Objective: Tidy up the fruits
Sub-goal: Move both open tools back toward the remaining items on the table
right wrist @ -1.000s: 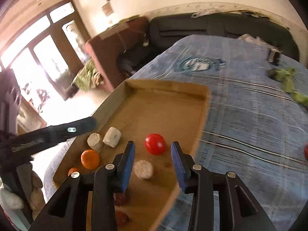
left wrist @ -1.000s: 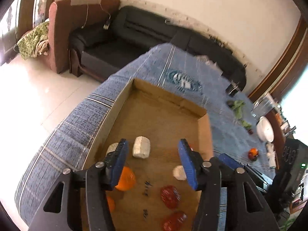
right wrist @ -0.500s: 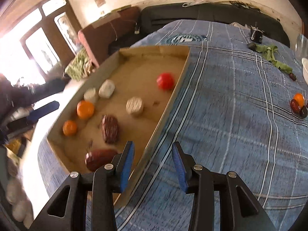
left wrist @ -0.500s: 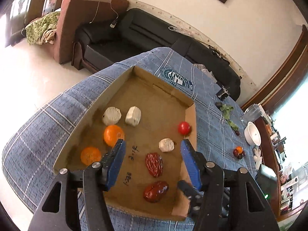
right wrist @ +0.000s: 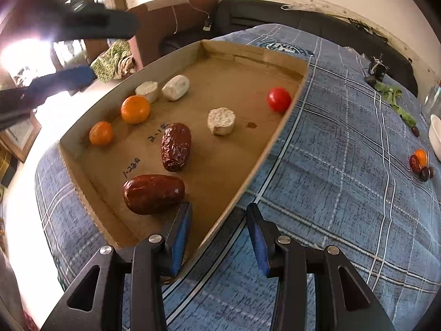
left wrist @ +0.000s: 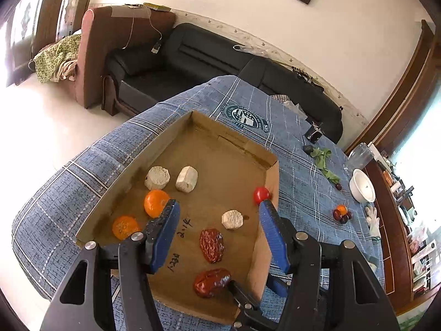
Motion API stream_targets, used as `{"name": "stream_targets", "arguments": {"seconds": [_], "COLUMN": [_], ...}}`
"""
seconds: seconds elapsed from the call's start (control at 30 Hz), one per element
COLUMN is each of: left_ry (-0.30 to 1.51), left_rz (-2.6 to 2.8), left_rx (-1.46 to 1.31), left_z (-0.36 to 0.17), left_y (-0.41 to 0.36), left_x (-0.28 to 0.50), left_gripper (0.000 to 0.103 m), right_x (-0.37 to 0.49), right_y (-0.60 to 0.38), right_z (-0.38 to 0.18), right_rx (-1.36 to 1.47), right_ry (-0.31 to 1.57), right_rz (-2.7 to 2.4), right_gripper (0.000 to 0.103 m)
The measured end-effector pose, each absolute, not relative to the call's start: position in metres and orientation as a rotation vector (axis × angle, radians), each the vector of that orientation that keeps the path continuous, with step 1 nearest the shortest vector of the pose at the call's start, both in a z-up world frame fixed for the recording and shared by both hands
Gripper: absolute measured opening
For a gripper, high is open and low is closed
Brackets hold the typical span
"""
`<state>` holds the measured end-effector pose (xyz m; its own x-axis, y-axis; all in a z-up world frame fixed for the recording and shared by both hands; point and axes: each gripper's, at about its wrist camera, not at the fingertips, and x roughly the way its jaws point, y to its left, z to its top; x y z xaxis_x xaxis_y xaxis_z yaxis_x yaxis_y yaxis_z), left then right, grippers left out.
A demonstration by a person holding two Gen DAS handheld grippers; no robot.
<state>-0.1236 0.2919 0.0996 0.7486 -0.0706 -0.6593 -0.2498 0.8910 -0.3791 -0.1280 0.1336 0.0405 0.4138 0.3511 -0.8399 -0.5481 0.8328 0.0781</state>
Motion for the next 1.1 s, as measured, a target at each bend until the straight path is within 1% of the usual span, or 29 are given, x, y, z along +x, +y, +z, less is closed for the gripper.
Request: {"name": "stream_targets", "arguments": {"seconds": [0.1,0.13,0.17,0.2,0.27,0.47,0.67,0.77,0.87,1.1], "left_ry": [0.746,0.751,0.752,0.75,0.734,0.728,0.679,0.7,0.749,0.853], "left_rz": [0.089,0.092,0.106,0.118,0.123,0.087,0.148,0.156,0.094,-0.142], "left_rx": [-0.465,-0.471,-0.461,-0.446,-0.409,-0.39,-0.333,-0.353,-0.375,-0.344], "left_z": [0.099,0.1,0.101,0.102,0.105,0.117,0.133,0.126,0.114,0.086], "left_y": [0.289,0.288,0.286,0.284,0.277,0.261,0.259,0.257,0.24,0.16], "left_x": [-0.119,-0.118,-0.118,-0.118,-0.119,-0.127,-0.151,-0.146,-0.13,-0.097], "left_gripper": [0.061,0.063,0.072,0.077,0.077,0.077,0.077,0.077,0.077,0.077], "right_x": [-0.131,-0.13,-0.129,-0.127,-0.124,-0.111,-0.086,-0.072,-0.076,-0.109], "right_y": [0.125,0.121,0.113,0.105,0.089,0.039,-0.012,-0.043,-0.073,-0.161], "right_z": [0.051,0.057,0.065,0.073,0.083,0.098,0.096,0.092,0.093,0.104], "right_rx": [-0.175,-0.154,-0.125,-0.103,-0.07,-0.017,-0.005,0.032,0.086,0.137], "right_ry": [0.97,0.958,0.929,0.895,0.853,0.803,0.774,0.794,0.8,0.77], "right_rz": [0.618,0.627,0.631,0.624,0.596,0.518,0.396,0.318,0.274,0.084], "right_gripper": [0.045,0.045,0.046,0.05,0.055,0.055,0.055,0.055,0.055,0.055]}}
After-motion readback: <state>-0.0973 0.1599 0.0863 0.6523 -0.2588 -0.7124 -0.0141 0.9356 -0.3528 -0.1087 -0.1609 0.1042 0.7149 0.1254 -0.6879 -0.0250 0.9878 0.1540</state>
